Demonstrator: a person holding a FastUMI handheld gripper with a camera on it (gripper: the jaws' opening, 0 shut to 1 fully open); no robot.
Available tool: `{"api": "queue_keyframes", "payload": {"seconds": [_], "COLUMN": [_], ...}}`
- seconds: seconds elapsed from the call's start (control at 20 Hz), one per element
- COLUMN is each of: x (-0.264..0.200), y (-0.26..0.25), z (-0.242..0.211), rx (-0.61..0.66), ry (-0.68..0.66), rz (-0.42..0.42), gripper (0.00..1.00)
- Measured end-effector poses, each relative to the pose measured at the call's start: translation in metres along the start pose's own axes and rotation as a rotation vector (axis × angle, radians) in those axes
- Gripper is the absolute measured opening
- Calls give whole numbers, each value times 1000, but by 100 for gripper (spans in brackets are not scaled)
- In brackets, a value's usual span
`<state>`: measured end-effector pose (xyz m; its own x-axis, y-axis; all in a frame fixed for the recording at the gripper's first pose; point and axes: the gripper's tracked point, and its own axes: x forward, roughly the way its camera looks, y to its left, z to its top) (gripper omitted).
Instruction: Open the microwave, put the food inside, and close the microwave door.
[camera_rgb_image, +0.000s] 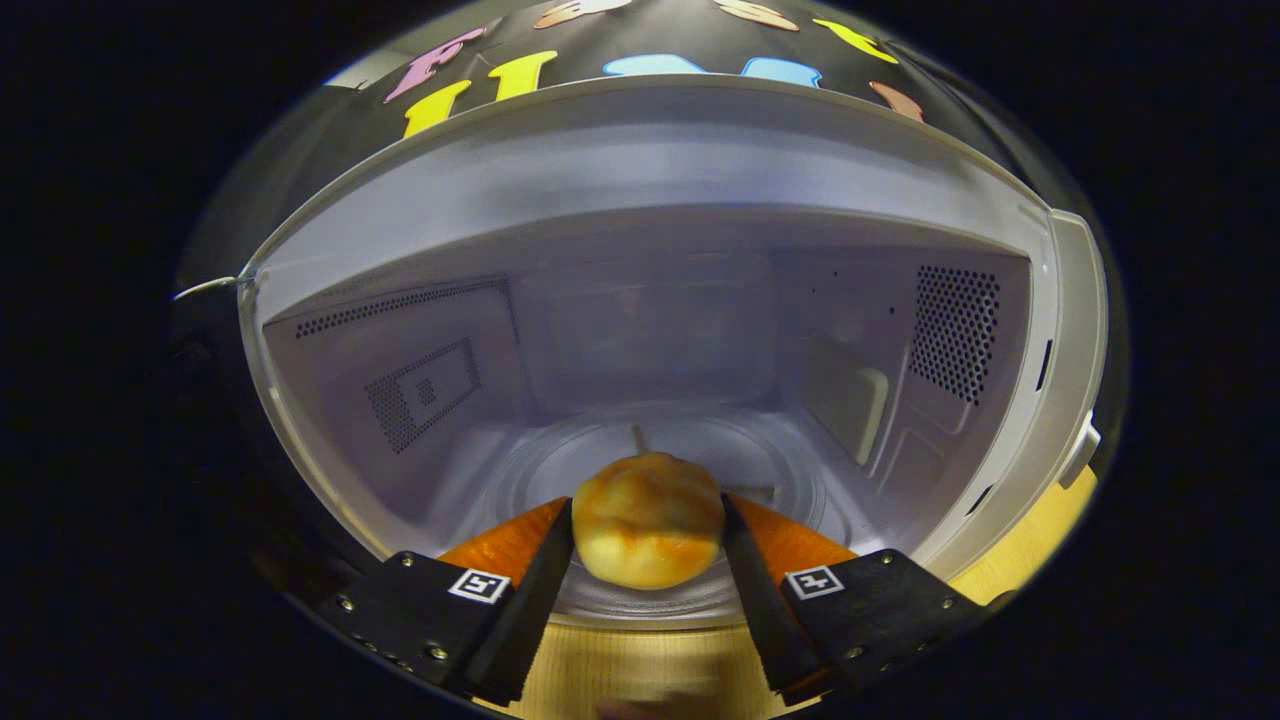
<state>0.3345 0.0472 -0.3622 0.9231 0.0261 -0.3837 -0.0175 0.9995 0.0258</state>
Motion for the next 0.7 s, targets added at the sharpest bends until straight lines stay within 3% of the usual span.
{"api": "queue_keyframes", "payload": {"seconds": [0.15, 0.45, 0.7], "x": [-2, -14, -91], "y": [3, 2, 28], "z": [0, 9, 35], "rx": [70, 170, 177], "ry": [3, -18, -80], "rz": [23, 43, 185], "gripper": [92, 92, 91]}}
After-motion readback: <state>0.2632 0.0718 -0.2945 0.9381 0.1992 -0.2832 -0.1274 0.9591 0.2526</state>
